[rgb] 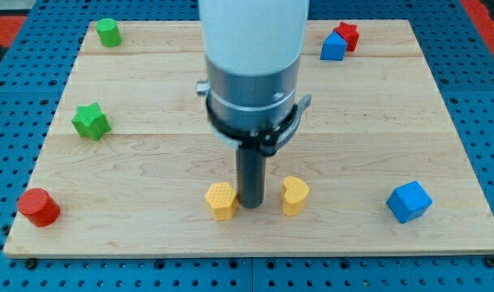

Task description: Move your arm diagonal to the top right of the yellow hexagon

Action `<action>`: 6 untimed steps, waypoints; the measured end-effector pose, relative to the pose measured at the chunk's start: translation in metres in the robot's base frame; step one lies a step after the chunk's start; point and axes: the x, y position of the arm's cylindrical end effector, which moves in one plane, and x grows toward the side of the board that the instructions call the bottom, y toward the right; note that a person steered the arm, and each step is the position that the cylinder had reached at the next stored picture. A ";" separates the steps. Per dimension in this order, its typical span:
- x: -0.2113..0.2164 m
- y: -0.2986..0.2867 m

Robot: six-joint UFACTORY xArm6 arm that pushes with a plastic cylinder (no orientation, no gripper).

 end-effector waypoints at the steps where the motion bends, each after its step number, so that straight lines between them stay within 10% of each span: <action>1: 0.002 0.071; 6: -0.052 0.054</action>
